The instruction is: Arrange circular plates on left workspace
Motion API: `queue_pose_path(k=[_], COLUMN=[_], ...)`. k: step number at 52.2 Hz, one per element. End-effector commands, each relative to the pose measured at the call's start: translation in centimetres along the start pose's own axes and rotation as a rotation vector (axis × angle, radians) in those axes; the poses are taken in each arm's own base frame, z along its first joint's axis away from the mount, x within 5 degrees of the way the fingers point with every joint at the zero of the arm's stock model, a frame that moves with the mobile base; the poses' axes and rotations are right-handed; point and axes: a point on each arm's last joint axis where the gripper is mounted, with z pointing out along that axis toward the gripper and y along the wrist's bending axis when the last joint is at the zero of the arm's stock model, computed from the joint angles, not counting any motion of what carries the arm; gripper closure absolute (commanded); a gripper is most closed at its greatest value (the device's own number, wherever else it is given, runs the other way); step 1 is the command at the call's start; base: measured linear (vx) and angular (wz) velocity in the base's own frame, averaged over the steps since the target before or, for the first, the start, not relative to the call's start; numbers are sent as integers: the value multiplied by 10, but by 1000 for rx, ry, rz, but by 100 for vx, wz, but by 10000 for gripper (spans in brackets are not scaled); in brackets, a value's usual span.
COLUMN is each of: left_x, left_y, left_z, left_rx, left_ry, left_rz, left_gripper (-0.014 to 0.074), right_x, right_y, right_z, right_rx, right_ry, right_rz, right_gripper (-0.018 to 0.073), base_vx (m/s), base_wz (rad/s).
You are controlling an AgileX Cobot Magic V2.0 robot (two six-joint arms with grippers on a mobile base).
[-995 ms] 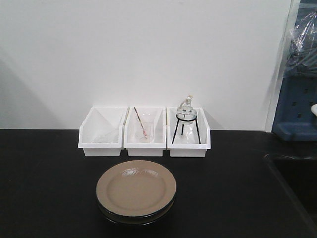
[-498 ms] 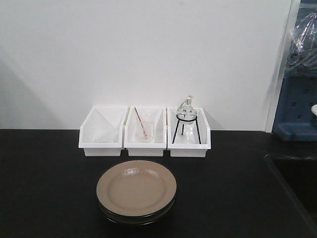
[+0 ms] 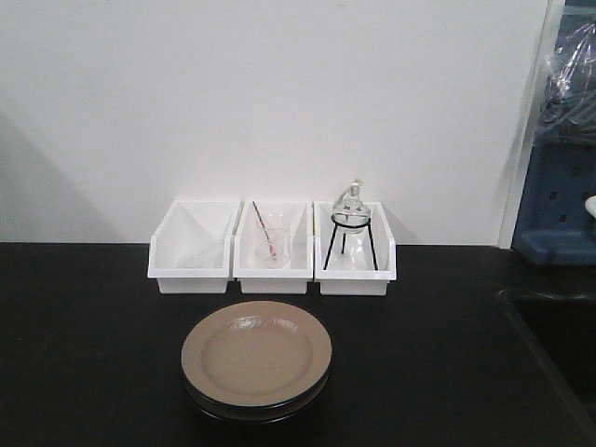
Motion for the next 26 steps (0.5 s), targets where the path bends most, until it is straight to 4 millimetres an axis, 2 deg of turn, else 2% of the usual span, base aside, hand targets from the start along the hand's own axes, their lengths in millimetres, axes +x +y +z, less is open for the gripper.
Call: queue_pose_path(k=[1, 26], left_x=[-2, -2], left_y=[0, 0], left_z=[0, 0], left_rx=[2, 2], left_ry=[-83, -77], left_rz=[-6, -6], left_gripper=[594, 594], right_x=[-15, -15], right_y=[-5, -5], right_z=[-1, -1], right_rx=[49, 49], right_ry=[-79, -79], right_rz=[-4, -4], right_gripper=[564, 564], base_vx=[0, 0], base_wz=[0, 0])
